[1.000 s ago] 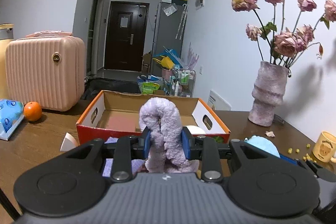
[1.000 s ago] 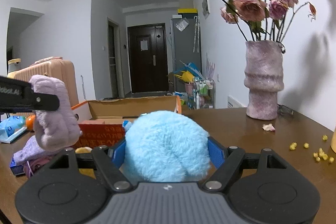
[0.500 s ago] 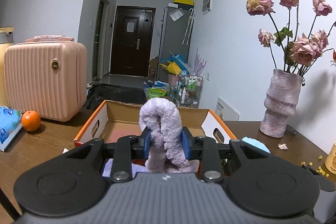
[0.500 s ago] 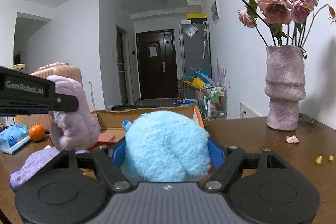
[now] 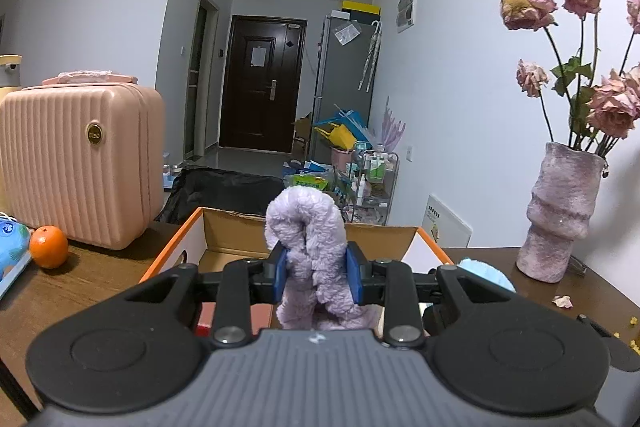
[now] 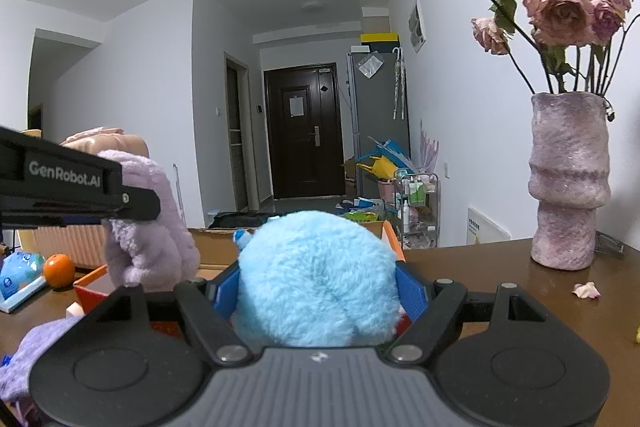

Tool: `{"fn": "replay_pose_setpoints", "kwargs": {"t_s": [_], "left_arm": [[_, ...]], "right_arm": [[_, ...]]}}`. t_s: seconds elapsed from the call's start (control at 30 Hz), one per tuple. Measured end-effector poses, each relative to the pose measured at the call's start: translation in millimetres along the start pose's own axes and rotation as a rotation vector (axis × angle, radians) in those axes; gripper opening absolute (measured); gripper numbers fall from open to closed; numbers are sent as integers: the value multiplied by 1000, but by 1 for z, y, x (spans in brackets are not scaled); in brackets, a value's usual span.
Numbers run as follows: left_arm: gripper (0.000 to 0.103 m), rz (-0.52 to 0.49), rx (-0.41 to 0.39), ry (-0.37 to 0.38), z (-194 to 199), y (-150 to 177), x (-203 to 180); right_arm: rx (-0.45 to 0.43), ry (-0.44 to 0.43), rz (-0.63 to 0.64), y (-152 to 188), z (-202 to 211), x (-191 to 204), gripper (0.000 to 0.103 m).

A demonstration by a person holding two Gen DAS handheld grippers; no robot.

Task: Organize soft objects
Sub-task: 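Carry the lavender cloth and blue pom-pom over the cardboard box with both grippers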

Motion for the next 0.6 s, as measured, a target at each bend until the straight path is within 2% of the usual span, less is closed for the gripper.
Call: {"fn": "replay_pose_setpoints", "kwargs": {"t_s": [0.6], "left_arm": [[30, -17, -10, -33, -41, -6, 3]], "right_arm": [[-16, -29, 51, -4, -42, 11, 77]]}}
Point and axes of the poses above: each gripper's, at about its wrist camera, not at the fingertips, and z roughly against the way its jaws point, x to its left, y to its underside, the point moved 1 cm from there along -z, roughly the way its jaws point, and after that the axes turned 2 degrees about -x, right-handed, at the moved point
